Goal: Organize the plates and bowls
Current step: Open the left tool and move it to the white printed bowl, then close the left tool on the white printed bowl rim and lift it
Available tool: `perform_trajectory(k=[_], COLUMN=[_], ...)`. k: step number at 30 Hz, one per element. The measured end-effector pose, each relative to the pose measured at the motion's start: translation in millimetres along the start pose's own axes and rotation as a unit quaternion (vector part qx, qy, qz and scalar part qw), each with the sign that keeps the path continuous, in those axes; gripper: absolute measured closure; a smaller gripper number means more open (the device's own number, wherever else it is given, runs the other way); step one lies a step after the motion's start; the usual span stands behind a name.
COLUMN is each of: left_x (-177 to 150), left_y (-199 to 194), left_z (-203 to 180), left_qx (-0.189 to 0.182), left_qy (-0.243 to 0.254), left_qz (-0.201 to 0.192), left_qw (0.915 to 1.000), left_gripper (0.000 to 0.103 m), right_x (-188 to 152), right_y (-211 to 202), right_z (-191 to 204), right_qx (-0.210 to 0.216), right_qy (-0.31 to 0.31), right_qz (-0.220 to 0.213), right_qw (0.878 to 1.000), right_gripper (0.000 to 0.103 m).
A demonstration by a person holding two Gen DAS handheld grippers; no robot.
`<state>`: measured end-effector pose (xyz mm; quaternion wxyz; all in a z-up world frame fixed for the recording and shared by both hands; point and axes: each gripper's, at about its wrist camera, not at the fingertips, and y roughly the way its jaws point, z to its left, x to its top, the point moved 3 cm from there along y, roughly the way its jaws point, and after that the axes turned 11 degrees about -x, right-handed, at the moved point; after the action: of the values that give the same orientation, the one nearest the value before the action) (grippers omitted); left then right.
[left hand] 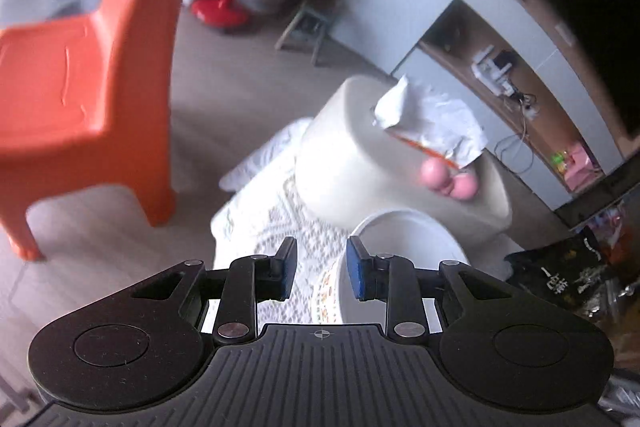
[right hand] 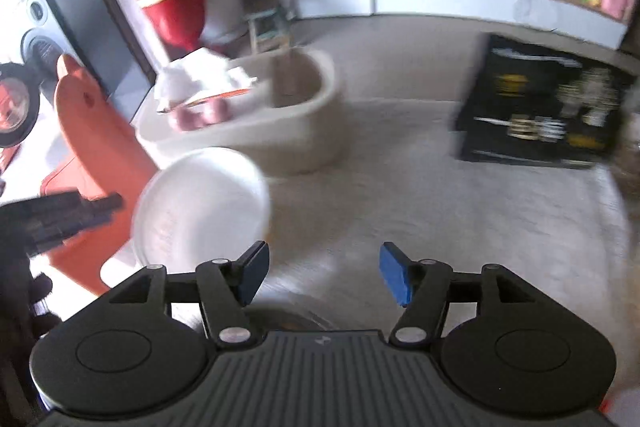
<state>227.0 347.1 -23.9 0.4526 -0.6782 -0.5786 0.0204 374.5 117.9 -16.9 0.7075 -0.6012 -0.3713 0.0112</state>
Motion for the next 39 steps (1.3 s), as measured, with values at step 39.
perform_trajectory(k=[39], left_x=[-139], left_y=[128], left_z=[-206], left_qx=[-0.121], left_qy=[0.204], left_qz=[0.18], left_qw=[0.9546], left_gripper=[0.072], right_x=[-57], right_y=[57], right_z=[-202], right_qx=[0.008], right_qy=[0.149], right_qz=[0.039], right_qw=[0.988], right_gripper=[0.064])
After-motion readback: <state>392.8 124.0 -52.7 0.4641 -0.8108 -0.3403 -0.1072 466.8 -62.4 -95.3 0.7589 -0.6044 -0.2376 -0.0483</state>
